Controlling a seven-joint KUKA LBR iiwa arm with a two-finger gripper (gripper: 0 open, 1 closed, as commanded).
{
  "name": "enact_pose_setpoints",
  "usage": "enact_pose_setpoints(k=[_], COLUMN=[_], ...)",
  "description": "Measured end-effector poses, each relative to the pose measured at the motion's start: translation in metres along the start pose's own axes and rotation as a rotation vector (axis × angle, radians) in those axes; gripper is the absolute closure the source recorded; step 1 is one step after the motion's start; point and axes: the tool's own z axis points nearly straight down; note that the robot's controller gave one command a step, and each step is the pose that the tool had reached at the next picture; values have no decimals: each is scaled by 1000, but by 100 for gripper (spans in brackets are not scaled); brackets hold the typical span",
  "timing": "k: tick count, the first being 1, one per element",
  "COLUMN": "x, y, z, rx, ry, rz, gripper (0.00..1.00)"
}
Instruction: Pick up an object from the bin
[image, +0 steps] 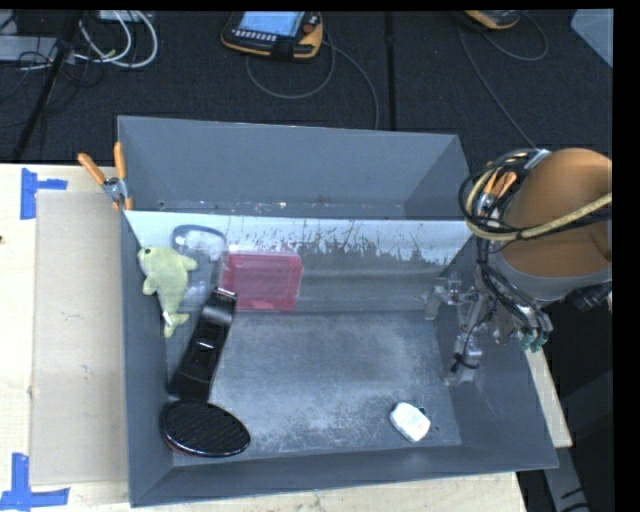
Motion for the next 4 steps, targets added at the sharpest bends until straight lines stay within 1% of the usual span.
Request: enact_pose_setpoints(k=[1,2,3,4], x=[20,68,68,66], y=[3,8,9,11], z=[39,49,47,109], rx=[0,-2,-1,0], ry=[-1,5,2,-7], rz=[-101,-138,-188,-477], gripper=[0,0,0,0])
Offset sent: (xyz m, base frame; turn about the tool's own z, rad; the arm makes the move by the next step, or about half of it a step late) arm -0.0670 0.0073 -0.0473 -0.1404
